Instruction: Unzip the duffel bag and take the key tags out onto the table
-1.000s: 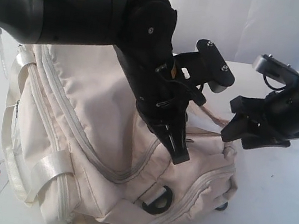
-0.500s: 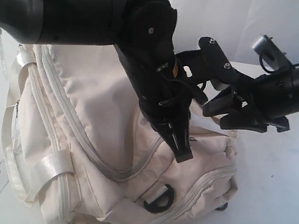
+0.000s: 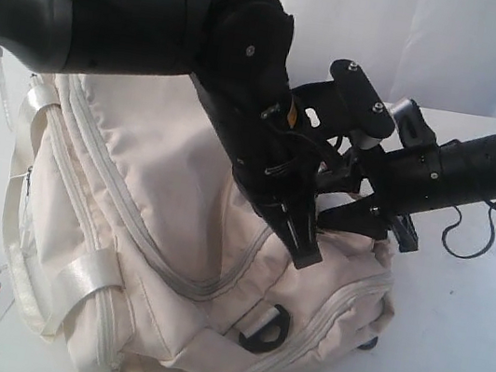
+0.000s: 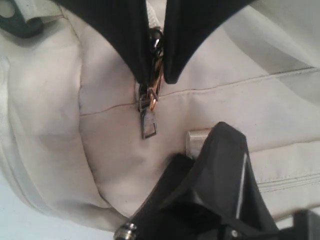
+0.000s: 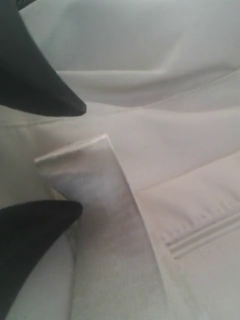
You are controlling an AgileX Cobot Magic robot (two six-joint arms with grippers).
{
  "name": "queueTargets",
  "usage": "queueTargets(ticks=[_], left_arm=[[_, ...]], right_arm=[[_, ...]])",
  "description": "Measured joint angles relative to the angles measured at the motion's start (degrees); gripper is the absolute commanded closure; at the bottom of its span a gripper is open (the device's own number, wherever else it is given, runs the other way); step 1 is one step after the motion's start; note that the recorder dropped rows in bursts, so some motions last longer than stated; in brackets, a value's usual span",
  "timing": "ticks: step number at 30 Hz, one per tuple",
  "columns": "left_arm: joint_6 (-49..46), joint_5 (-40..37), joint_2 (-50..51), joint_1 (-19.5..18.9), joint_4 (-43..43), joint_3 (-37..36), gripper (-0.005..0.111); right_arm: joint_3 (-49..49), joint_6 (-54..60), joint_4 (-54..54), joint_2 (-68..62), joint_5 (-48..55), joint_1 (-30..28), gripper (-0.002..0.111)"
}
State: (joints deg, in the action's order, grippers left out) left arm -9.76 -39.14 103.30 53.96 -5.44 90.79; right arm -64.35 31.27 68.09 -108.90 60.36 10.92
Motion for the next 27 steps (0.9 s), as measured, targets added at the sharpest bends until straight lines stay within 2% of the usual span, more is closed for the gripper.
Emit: queueTargets(ticks=[7,13,18,27], left_arm=[[0.0,0.2,0.0,0.0,0.0,0.0,0.107],[0.0,0.9,0.0,0.0,0.0,0.0,0.107],[0.0,0.9,0.0,0.0,-0.1,0.0,0.107],[0.0,2.0,0.0,0.0,-0.1,0.0,0.107]], right_arm=[[0.0,3.7,8.3,-1.2,3.5,0.0,0.081],[0.0,3.9,9.1,-1.2,3.5,0.0,0.107],[-0.1,4.8,9.8,-1.3,3.4,-0.2,0.108],[-1.8,5.1,10.3,-1.2,7.4,-4.6,0.108]])
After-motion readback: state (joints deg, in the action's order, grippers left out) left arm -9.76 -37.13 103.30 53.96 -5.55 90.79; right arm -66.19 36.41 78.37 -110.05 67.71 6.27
